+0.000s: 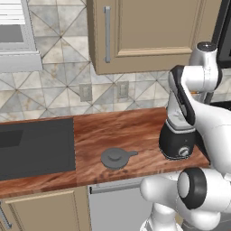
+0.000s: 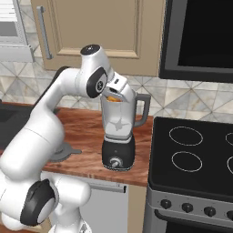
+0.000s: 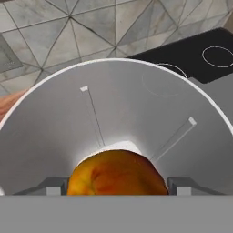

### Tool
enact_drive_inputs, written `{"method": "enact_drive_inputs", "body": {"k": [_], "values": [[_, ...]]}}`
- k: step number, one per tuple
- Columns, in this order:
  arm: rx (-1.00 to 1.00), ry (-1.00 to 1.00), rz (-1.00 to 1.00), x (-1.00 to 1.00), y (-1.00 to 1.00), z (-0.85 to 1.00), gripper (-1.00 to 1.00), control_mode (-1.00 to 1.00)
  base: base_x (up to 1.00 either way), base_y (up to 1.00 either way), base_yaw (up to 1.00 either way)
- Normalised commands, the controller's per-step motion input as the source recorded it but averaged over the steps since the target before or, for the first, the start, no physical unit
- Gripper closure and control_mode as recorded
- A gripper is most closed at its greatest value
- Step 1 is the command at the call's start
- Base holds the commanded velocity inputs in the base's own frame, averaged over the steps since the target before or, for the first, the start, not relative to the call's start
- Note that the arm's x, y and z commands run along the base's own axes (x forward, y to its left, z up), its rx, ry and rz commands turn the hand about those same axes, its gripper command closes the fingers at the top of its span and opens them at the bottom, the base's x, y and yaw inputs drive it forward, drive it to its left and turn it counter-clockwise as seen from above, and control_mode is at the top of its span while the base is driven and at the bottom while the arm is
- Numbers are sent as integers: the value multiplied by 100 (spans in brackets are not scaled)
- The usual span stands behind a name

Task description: Open the blender lid, put the peach in the blender, close the lid, and start the blender.

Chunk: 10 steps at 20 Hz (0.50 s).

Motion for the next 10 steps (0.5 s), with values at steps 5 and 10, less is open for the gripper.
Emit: {"method": "enact_drive_inputs", "body": {"k": [5,10], "values": [[-2,0,0,0,5,-2,-100,-100,0,0,0],[-1,-10,0,-14,0,20,-100,-100,0,0,0]]}}
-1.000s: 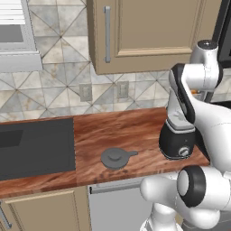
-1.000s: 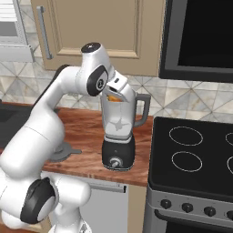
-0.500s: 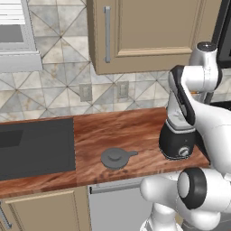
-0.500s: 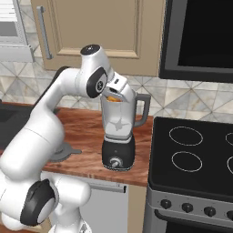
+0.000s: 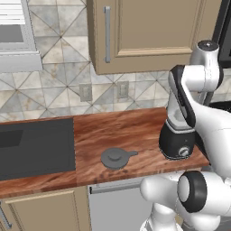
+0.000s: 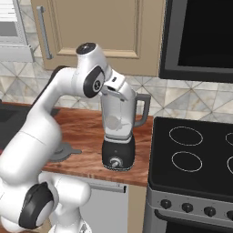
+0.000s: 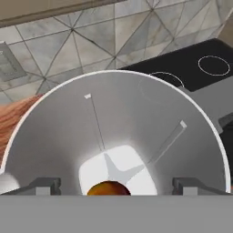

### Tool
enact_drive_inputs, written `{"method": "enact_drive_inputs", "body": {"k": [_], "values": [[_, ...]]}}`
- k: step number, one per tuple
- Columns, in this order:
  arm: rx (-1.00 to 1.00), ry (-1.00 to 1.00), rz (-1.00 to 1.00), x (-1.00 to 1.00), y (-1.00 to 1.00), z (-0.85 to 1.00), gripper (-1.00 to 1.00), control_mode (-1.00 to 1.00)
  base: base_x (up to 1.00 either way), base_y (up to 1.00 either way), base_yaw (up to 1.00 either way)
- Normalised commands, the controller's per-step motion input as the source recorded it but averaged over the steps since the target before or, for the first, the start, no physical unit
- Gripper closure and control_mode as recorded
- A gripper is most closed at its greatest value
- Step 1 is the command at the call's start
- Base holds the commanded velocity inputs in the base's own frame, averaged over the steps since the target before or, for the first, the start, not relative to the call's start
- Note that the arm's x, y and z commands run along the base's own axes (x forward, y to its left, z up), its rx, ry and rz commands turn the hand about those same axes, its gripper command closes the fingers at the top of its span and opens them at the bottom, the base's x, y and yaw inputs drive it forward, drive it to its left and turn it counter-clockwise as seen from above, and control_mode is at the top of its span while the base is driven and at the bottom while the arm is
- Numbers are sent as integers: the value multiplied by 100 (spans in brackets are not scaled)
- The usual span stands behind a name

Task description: Open the blender lid, put the peach in the blender, close the lid, and start the blender.

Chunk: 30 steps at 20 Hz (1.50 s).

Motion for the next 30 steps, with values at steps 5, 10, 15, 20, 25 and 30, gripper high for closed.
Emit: {"method": "enact_drive_inputs", "body": {"k": [5,10,15,20,25,30], "values": [[-5,-26,0,-53,0,60,-100,-100,0,0,0],[-4,-20,6,-65,36,38,-100,-100,0,0,0],[-4,0,20,-40,96,0,-100,-100,0,0,0],[-4,3,23,-35,100,-5,-100,-100,0,0,0],[-4,8,23,-19,98,-17,-100,-100,0,0,0],[-1,12,21,-6,91,-33,-100,-100,0,0,0]]}}
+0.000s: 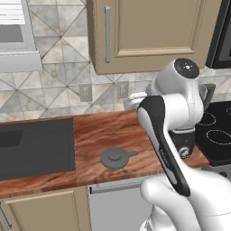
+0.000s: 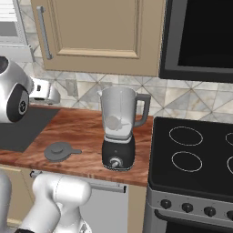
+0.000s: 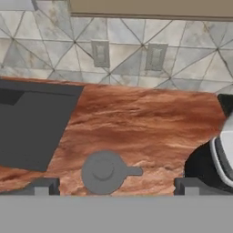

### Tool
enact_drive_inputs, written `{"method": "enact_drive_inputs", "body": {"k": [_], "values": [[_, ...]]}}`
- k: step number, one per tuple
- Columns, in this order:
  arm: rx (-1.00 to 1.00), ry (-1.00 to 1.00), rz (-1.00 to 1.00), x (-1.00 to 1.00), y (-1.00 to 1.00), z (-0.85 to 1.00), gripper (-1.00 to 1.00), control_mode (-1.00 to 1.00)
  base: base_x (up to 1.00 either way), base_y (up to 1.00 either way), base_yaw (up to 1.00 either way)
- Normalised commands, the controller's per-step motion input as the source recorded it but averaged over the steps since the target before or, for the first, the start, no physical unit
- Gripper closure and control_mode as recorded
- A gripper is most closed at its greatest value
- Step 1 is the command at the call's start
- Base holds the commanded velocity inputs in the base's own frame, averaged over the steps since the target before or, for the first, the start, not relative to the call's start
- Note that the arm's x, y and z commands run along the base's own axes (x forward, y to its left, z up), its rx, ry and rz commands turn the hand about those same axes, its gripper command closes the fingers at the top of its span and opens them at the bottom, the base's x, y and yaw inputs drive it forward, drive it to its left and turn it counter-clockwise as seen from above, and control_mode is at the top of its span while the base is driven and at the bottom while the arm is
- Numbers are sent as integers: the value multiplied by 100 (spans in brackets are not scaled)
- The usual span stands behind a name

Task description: Open the blender lid, put the peach in the blender, close the lid, and start the blender.

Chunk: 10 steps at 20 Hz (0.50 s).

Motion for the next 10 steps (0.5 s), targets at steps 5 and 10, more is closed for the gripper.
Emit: {"method": "enact_drive_inputs", "body": {"k": [5,10], "values": [[0,13,16,0,57,-49,-100,-100,0,0,0],[0,11,4,0,6,-69,-100,-100,0,0,0]]}}
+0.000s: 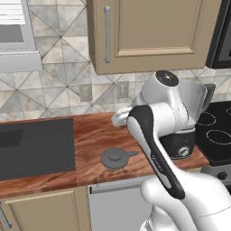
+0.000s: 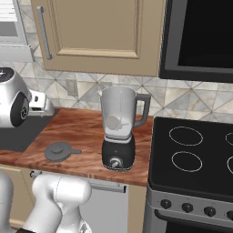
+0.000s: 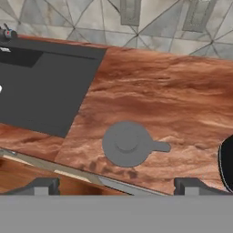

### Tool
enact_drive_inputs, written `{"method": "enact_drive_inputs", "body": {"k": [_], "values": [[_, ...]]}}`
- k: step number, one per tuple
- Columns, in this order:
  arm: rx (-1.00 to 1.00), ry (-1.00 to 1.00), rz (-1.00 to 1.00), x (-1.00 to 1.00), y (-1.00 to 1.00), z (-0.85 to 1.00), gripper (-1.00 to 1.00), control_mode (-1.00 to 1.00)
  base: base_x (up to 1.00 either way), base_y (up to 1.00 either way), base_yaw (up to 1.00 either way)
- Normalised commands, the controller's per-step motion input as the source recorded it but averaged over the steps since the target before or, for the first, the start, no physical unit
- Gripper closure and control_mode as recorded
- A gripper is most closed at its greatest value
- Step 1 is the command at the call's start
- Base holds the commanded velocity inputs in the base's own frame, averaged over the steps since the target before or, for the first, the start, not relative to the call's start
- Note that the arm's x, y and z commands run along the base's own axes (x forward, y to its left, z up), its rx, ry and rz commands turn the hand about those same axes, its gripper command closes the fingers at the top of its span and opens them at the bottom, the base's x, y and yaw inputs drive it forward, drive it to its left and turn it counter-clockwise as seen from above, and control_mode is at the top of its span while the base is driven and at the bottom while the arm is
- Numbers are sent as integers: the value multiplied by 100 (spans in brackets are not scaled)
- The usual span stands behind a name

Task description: Open the blender lid, put the peach in the blender, close the lid, and start the blender.

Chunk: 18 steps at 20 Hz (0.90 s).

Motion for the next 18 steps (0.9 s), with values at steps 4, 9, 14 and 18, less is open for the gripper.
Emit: {"method": "enact_drive_inputs", "body": {"k": [4,9,14,18], "values": [[0,10,0,1,0,-70,-100,-100,0,0,0],[-2,20,0,2,0,-73,-100,-100,0,0,0],[-5,22,0,5,0,-64,-100,-100,0,0,0],[-8,17,0,12,0,-42,-100,-100,0,0,0]]}}
